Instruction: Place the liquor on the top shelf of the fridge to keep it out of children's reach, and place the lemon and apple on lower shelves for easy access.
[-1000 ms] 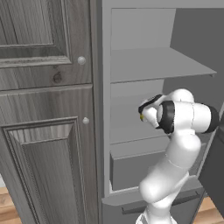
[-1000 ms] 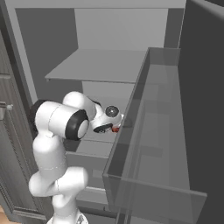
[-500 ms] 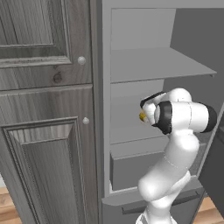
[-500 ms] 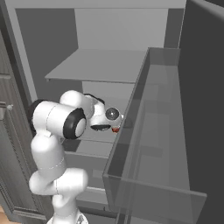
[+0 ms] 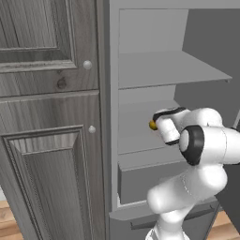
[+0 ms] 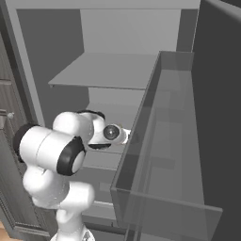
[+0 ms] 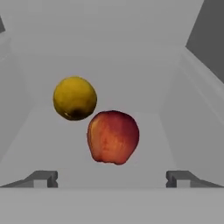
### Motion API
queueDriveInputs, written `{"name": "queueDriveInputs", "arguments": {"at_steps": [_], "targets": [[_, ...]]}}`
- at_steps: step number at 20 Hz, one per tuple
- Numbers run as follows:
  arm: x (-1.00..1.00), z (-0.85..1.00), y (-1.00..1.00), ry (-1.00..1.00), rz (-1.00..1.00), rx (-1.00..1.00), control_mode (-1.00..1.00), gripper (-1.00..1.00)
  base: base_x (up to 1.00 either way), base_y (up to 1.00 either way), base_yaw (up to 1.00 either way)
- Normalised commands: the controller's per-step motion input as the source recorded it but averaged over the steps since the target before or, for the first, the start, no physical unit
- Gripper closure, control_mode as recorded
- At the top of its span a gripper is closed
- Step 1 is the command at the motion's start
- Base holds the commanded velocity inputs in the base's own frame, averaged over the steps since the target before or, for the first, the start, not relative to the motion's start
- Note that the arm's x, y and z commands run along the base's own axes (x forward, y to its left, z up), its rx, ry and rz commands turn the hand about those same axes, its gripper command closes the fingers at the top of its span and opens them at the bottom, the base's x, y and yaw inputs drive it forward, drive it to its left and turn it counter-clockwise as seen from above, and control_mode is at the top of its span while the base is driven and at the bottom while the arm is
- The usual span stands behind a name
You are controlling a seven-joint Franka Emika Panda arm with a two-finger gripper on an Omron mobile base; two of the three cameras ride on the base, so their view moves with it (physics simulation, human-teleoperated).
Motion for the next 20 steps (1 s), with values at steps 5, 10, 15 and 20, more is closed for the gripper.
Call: {"name": "queueDriveInputs", "arguments": {"at_steps": [5,10,15,20], "targets": [[-0.23,0.91,0.00,0.00,0.00,-0.05,-1.00,-1.00,0.00,0.00,0.00],[-0.44,0.73,0.00,0.04,0.00,-0.06,-1.00,-1.00,0.00,0.00,0.00],[-0.34,0.83,0.00,0.09,0.00,-0.02,-1.00,-1.00,0.00,0.00,0.00],[-0.24,0.99,0.00,0.20,0.00,0.00,-1.00,-1.00,0.00,0.00,0.00]]}}
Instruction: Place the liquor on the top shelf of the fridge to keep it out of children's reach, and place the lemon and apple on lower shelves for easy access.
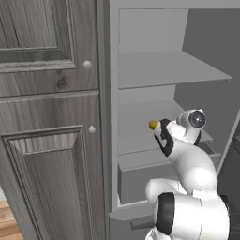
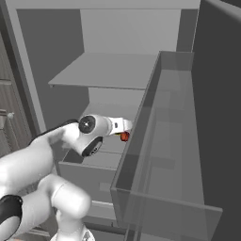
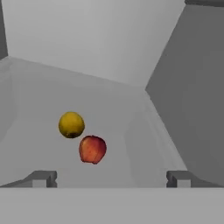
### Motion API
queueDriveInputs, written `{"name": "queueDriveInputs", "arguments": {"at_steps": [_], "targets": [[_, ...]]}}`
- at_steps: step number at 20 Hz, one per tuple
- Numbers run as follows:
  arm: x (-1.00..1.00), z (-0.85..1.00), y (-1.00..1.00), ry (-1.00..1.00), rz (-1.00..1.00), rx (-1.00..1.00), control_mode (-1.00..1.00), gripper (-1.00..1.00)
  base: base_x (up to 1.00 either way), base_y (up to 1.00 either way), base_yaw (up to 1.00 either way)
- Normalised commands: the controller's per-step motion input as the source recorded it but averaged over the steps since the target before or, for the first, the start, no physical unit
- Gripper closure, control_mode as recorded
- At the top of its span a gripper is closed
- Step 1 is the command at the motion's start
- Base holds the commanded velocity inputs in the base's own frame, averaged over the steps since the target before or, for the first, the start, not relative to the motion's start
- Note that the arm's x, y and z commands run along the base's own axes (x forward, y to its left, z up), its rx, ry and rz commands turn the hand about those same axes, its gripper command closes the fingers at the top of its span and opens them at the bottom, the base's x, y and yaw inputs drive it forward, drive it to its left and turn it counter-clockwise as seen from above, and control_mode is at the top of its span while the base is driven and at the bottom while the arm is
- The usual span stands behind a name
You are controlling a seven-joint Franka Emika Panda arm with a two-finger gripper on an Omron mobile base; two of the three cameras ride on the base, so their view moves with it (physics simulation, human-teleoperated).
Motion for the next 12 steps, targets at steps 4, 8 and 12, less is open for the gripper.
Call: {"name": "queueDriveInputs", "arguments": {"at_steps": [4,8,12], "targets": [[-0.46,0.75,0.00,0.29,0.00,-0.01,-1.00,-1.00,0.00,0.00,0.00],[-0.65,0.34,0.00,0.23,0.00,0.00,-1.00,-1.00,0.00,0.00,0.00],[-0.82,-0.04,0.04,0.05,0.01,0.00,-1.00,-1.00,0.00,0.00,0.00]]}}
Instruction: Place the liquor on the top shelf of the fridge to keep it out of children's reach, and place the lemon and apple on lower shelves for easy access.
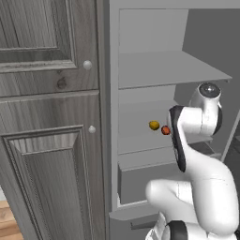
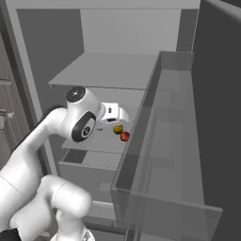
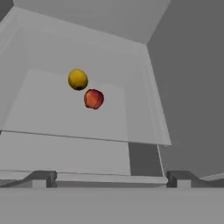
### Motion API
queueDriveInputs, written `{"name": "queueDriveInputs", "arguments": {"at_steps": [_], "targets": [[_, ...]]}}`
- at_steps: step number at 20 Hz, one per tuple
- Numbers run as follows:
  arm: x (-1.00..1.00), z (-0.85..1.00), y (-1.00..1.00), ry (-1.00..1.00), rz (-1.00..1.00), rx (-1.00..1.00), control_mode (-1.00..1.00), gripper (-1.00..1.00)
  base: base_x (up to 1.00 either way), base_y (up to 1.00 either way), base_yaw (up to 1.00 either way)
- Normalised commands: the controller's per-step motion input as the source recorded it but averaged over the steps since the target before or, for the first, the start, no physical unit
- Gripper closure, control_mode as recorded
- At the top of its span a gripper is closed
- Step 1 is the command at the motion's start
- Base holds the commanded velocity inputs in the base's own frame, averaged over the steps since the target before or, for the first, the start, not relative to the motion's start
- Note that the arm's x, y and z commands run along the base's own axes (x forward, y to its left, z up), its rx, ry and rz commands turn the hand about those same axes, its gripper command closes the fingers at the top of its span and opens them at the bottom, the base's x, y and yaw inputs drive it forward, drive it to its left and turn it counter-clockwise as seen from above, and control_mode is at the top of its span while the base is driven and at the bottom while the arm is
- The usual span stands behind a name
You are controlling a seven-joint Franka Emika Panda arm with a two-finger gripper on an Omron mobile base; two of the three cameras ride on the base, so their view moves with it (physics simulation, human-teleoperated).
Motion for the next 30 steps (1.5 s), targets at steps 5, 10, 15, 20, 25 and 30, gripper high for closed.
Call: {"name": "queueDriveInputs", "arguments": {"at_steps": [5,10,15,20,25,30], "targets": [[-0.60,-0.36,0.20,-0.07,0.04,0.00,-1.00,-1.00,0.00,0.00,0.00],[-0.34,-0.17,0.28,-0.09,0.02,0.00,-1.00,-1.00,0.00,0.00,0.00],[-0.47,0.34,0.34,0.02,0.00,0.00,-1.00,-1.00,0.00,0.00,0.00],[-0.49,0.58,0.27,0.05,0.00,0.01,-1.00,-1.00,0.00,0.00,0.00],[-0.49,0.35,0.24,0.01,0.00,0.08,-1.00,-1.00,0.00,0.00,0.00],[-0.30,0.02,0.01,-0.03,0.00,0.21,-1.00,-1.00,0.00,0.00,0.00]]}}
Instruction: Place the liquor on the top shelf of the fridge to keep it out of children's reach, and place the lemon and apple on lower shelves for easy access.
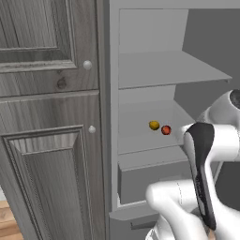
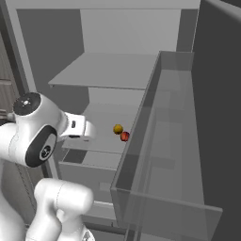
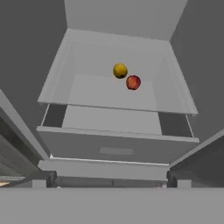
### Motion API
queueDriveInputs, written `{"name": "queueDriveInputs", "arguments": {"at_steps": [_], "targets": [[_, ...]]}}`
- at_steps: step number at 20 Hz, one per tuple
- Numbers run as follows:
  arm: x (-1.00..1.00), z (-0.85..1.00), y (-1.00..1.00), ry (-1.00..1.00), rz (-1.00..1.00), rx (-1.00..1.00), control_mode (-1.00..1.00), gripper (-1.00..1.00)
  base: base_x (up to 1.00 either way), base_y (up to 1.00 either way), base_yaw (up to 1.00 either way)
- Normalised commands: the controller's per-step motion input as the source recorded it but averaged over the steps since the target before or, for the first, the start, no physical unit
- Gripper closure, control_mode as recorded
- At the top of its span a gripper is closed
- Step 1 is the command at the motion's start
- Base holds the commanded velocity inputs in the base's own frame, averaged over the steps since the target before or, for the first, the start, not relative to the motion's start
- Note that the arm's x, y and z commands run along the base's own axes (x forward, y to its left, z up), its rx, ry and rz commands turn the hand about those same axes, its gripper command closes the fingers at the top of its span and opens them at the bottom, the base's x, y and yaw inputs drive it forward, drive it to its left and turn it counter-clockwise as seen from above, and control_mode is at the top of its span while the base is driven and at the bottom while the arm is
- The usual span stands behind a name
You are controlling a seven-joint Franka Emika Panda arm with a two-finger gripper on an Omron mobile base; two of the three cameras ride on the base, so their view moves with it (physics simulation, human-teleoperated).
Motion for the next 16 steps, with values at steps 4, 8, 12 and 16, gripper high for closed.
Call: {"name": "queueDriveInputs", "arguments": {"at_steps": [4,8,12,16], "targets": [[-0.18,0.00,0.02,-0.07,0.00,0.20,-1.00,-1.00,0.00,0.00,0.00],[-0.21,0.00,0.33,-0.01,0.00,0.03,-1.00,-1.00,0.00,0.00,0.00],[-0.14,0.03,0.39,0.00,0.00,-0.04,-1.00,-1.00,0.00,0.00,0.00],[-0.11,0.02,0.07,0.00,0.00,-0.01,-1.00,-1.00,0.00,0.00,0.00]]}}
